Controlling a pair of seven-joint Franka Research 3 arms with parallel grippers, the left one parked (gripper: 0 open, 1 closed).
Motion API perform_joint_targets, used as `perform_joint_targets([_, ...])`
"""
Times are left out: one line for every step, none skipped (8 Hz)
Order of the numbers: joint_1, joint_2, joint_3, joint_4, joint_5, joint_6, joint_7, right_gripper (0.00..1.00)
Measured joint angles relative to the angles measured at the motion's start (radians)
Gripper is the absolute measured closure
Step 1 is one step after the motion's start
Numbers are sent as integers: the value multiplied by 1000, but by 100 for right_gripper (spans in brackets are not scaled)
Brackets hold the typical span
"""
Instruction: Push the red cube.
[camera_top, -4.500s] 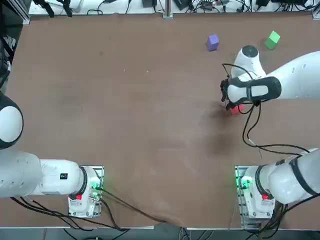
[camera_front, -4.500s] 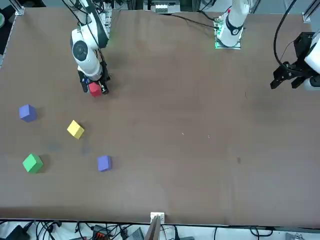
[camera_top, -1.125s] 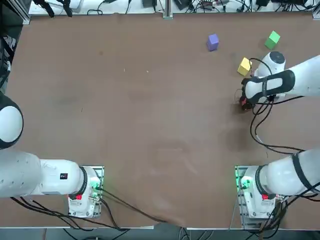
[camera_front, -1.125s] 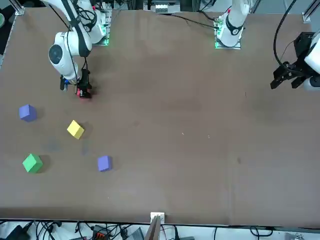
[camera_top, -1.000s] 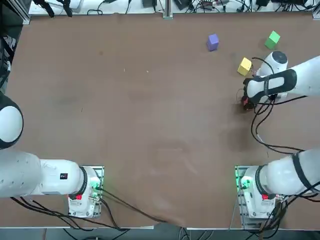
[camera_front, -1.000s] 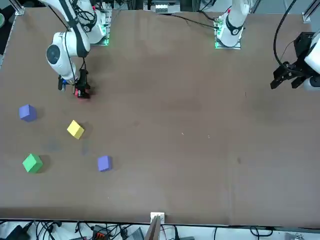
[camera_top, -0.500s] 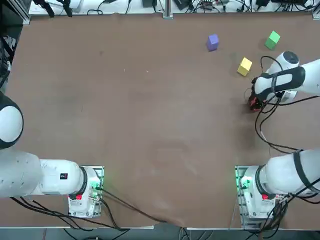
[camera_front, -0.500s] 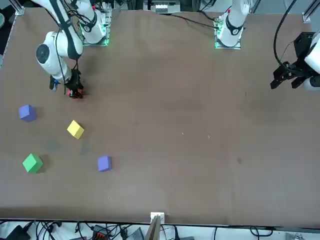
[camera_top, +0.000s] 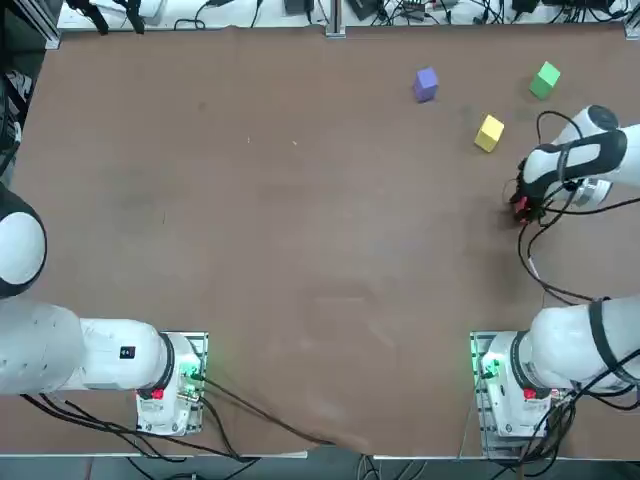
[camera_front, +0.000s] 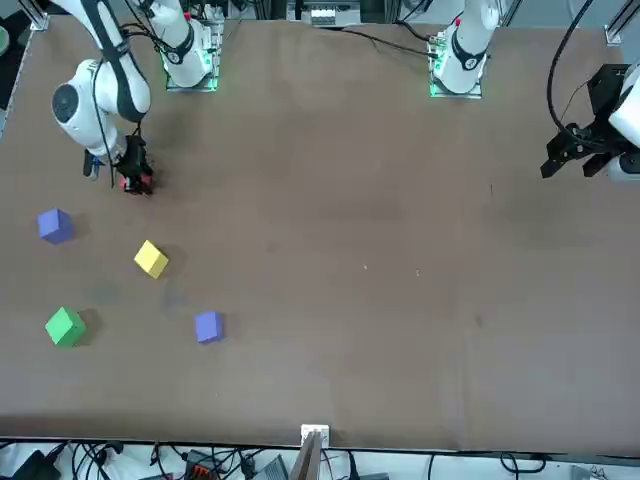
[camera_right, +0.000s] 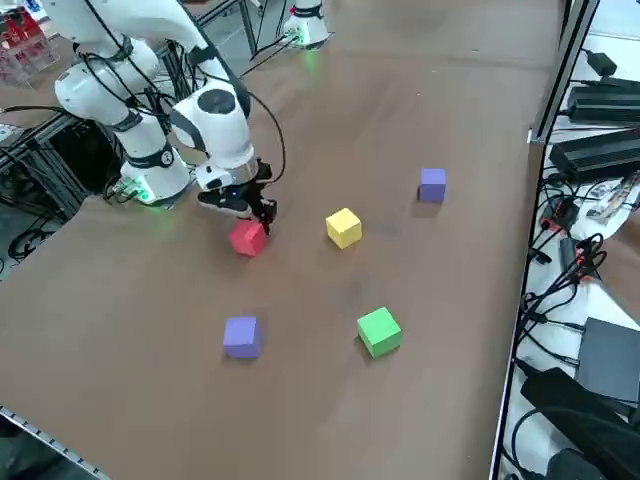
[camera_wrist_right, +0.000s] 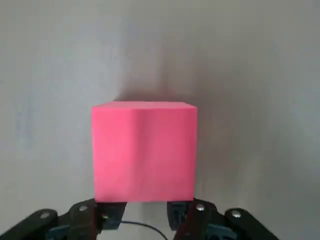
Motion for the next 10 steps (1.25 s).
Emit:
perform_joint_targets([-32, 2, 0, 2, 0, 0, -38, 51])
perform_joint_targets([-63, 4, 0, 4, 0, 1, -77, 51])
perform_joint_targets([-94, 6, 0, 5, 0, 1, -111, 51])
perform_joint_targets([-124, 7, 0, 7, 0, 1, -144, 51])
perform_joint_targets([-157, 8, -1, 9, 0, 1, -177, 51])
perform_joint_targets([-191, 10, -1, 14, -1, 1, -212, 51])
perform_joint_targets([-224, 17, -1, 21, -1, 1, -251, 51])
perform_joint_targets([-256, 25, -1, 30, -1, 1, -292, 51])
perform_joint_targets([-284, 37, -1, 42, -1, 2, -328, 51])
perform_joint_targets([-309, 50, -1, 56, -1, 3, -354, 51])
